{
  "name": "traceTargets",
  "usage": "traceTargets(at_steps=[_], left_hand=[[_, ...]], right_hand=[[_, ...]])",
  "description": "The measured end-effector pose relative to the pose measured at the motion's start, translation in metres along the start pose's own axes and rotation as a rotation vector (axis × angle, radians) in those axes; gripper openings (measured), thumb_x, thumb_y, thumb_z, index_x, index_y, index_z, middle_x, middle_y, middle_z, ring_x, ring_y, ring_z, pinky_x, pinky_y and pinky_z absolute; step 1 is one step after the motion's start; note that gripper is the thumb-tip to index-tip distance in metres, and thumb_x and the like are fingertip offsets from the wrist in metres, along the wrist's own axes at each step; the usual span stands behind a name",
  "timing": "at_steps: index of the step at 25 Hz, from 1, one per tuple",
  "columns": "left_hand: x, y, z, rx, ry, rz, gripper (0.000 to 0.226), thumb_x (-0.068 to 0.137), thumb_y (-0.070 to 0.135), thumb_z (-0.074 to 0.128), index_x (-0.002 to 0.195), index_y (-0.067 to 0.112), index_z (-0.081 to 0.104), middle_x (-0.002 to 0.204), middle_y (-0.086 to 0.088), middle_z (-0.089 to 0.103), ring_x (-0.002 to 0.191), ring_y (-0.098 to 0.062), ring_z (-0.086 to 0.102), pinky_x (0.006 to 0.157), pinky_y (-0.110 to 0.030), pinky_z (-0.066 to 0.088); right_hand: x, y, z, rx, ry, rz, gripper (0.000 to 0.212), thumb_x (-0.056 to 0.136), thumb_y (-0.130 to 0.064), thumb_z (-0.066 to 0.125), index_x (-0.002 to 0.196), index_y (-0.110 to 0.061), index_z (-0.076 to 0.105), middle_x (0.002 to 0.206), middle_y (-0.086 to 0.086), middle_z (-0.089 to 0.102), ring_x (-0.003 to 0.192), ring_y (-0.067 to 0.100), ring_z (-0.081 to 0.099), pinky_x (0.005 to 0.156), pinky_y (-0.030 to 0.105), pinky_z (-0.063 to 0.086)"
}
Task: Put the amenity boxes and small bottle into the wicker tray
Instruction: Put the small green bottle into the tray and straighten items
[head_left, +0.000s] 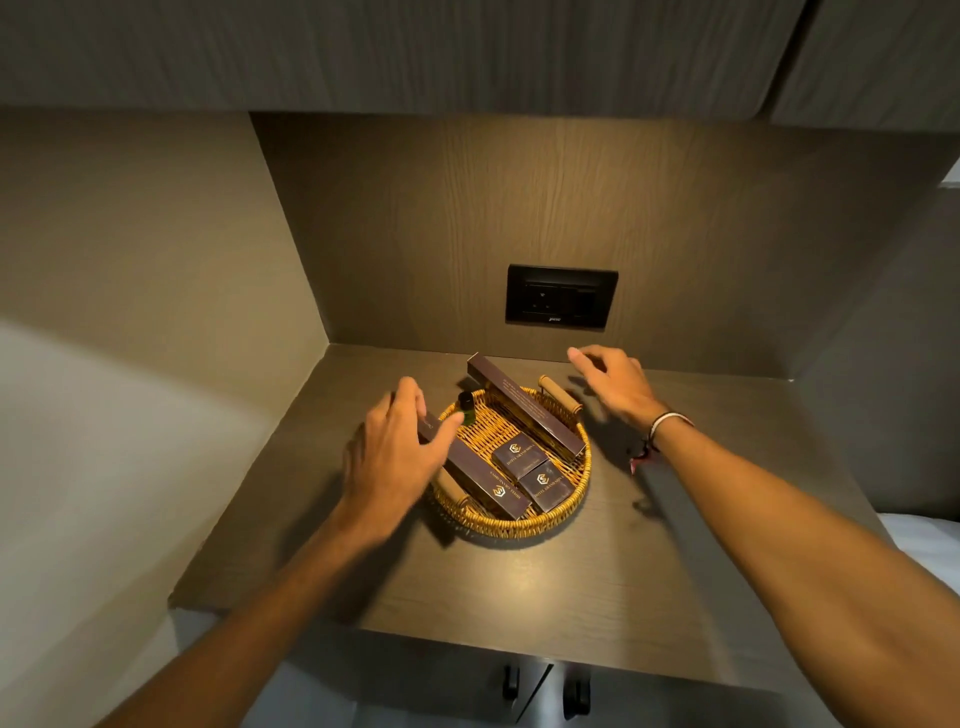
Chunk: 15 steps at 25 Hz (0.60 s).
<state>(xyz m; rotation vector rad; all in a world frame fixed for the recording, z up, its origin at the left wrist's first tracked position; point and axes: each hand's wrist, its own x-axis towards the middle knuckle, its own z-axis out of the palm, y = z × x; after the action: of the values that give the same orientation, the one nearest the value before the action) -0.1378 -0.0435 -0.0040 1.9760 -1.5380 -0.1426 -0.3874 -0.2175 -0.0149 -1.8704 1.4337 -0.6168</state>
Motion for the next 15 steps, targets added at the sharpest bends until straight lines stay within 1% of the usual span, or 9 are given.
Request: traceTargets(at_steps=[2, 4, 5, 7, 9, 11, 12, 15], left_hand=[[-0.019, -0.009, 0.003, 0.013, -0.158, -0.112, 0.048, 0.077, 0.072, 0.059, 0.07, 0.03, 0.037, 0.065, 0.015, 0.053, 0.053, -0.001, 0.053, 0.044, -0.014, 0.031], [-0.025, -0.015, 0.01, 0.036, -0.244, -0.151, 0.047, 0.074, 0.071, 0.064, 0.067, 0.031, 0.04, 0.062, 0.016, 0.053, 0.052, -0.001, 0.055, 0.044, -0.014, 0.031], [-0.025, -0.017, 0.012, 0.032, -0.258, -0.162, 0.046, 0.074, 0.068, 0.068, 0.067, 0.03, 0.042, 0.063, 0.016, 0.054, 0.052, -0.003, 0.056, 0.044, -0.013, 0.033], [-0.02, -0.02, 0.016, -0.029, -0.254, -0.188, 0.042, 0.072, 0.059, 0.075, 0.067, 0.028, 0.048, 0.061, 0.012, 0.06, 0.05, -0.005, 0.063, 0.039, -0.013, 0.039], [-0.013, -0.022, 0.016, -0.124, -0.252, -0.23, 0.036, 0.072, 0.05, 0.081, 0.068, 0.023, 0.056, 0.061, 0.006, 0.066, 0.052, 0.001, 0.067, 0.037, -0.016, 0.048], [-0.006, -0.02, 0.015, -0.169, -0.251, -0.268, 0.033, 0.072, 0.042, 0.083, 0.069, 0.018, 0.06, 0.062, 0.003, 0.07, 0.05, -0.003, 0.069, 0.043, -0.026, 0.058], [-0.002, -0.019, 0.014, -0.182, -0.248, -0.274, 0.032, 0.073, 0.038, 0.084, 0.071, 0.016, 0.061, 0.063, 0.002, 0.071, 0.05, -0.006, 0.07, 0.046, -0.028, 0.06], [0.013, -0.017, 0.017, -0.234, -0.229, -0.241, 0.025, 0.077, 0.029, 0.083, 0.074, 0.013, 0.064, 0.065, -0.002, 0.072, 0.051, -0.011, 0.071, 0.049, -0.029, 0.06]], right_hand=[[0.006, -0.024, 0.005, -0.107, -0.095, -0.09, 0.047, 0.097, -0.044, 0.057, 0.135, -0.016, 0.06, 0.129, 0.011, 0.065, 0.121, 0.028, 0.059, 0.101, 0.045, 0.051], [0.009, -0.034, 0.015, -0.257, -0.147, -0.126, 0.041, 0.095, -0.034, 0.064, 0.131, -0.014, 0.062, 0.129, 0.012, 0.064, 0.121, 0.029, 0.059, 0.1, 0.046, 0.053], [0.01, -0.035, 0.022, -0.305, -0.141, -0.136, 0.034, 0.094, -0.028, 0.065, 0.125, -0.013, 0.066, 0.125, 0.012, 0.066, 0.118, 0.028, 0.062, 0.097, 0.045, 0.054], [0.009, -0.034, 0.031, -0.338, -0.093, -0.15, 0.022, 0.095, -0.02, 0.063, 0.114, -0.011, 0.071, 0.116, 0.012, 0.07, 0.111, 0.028, 0.066, 0.092, 0.043, 0.057], [0.005, -0.033, 0.032, -0.361, -0.049, -0.13, 0.019, 0.095, -0.018, 0.064, 0.11, -0.01, 0.072, 0.114, 0.013, 0.07, 0.108, 0.028, 0.066, 0.092, 0.045, 0.057], [0.001, -0.032, 0.028, -0.378, -0.014, -0.091, 0.018, 0.094, -0.019, 0.065, 0.108, -0.01, 0.072, 0.113, 0.014, 0.07, 0.108, 0.03, 0.066, 0.092, 0.048, 0.057], [-0.001, -0.031, 0.025, -0.378, 0.005, -0.069, 0.018, 0.093, -0.019, 0.066, 0.107, -0.009, 0.072, 0.112, 0.015, 0.07, 0.107, 0.031, 0.066, 0.091, 0.048, 0.057], [-0.012, -0.024, 0.018, -0.346, 0.07, -0.011, 0.017, 0.092, -0.018, 0.068, 0.102, -0.006, 0.075, 0.105, 0.015, 0.072, 0.102, 0.03, 0.068, 0.088, 0.047, 0.059]])
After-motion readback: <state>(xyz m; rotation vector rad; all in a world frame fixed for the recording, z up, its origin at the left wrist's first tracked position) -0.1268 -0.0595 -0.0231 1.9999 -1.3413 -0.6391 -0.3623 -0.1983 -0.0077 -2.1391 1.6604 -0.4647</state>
